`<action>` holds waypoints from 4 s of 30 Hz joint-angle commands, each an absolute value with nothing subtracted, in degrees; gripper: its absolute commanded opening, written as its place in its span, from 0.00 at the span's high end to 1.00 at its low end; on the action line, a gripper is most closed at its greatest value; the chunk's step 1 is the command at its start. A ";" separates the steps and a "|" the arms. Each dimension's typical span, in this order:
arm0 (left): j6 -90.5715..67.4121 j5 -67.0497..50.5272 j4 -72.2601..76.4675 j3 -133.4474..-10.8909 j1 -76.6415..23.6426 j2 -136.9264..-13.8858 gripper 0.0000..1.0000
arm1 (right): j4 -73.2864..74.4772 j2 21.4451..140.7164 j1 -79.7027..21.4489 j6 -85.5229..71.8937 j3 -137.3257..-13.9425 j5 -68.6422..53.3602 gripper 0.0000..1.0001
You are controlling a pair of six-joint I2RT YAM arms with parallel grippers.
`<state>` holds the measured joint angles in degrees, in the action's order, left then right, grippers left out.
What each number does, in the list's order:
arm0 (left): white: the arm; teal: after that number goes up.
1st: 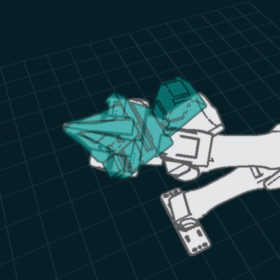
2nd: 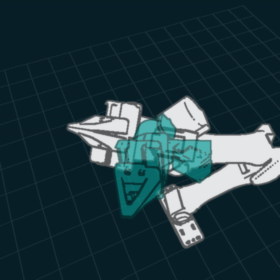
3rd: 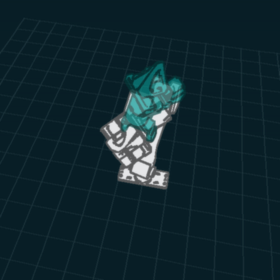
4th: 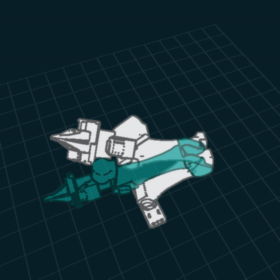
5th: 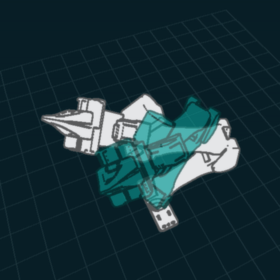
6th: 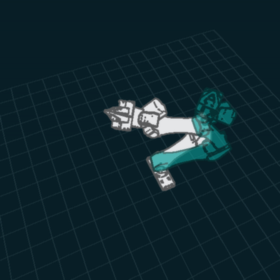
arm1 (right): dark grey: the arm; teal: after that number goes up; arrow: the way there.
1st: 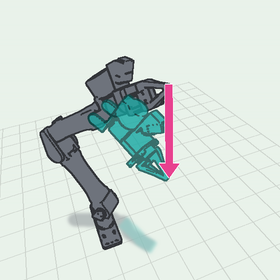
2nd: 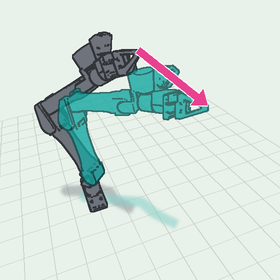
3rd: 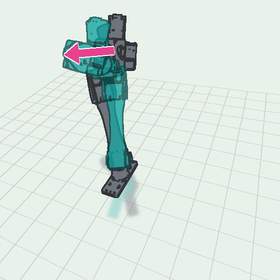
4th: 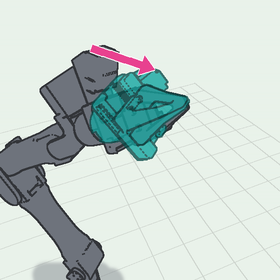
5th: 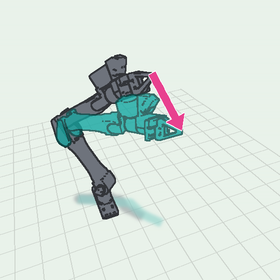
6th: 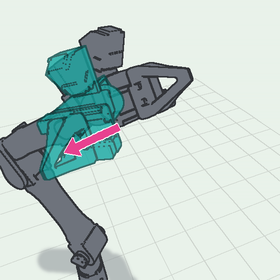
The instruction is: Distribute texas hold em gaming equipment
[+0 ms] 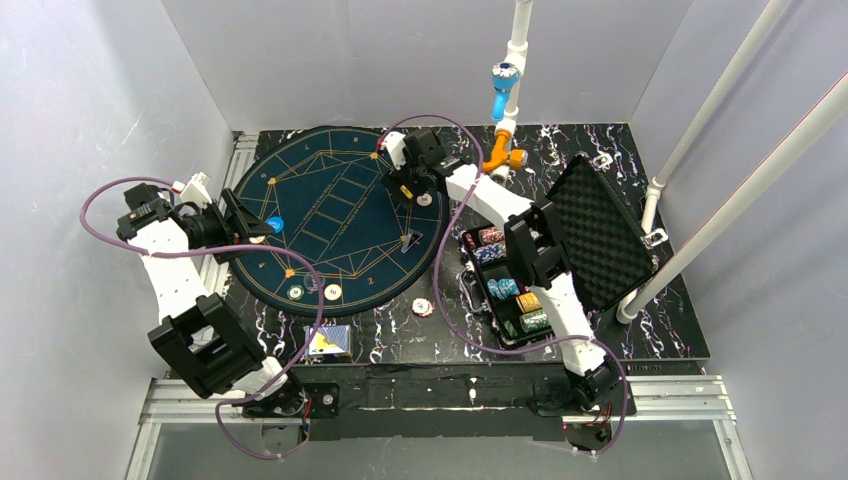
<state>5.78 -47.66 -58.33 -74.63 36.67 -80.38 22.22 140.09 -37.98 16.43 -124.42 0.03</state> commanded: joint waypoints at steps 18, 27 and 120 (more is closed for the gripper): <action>10.91 -54.40 -61.28 -75.63 37.01 -75.67 0.24 | 34.50 96.86 -43.10 24.31 -83.32 -15.90 0.07; 11.53 -53.53 -61.15 -70.31 36.98 -72.31 0.24 | 26.38 93.81 -52.37 23.82 -69.37 -4.92 0.11; 6.88 -69.11 -58.71 -70.92 40.45 -73.56 0.24 | 23.45 124.47 -60.38 15.93 -106.32 -9.59 0.57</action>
<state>7.75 -62.67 -58.54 -68.84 39.07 -73.80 25.26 120.57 -60.14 19.64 -98.76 -6.76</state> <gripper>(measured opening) 0.762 0.503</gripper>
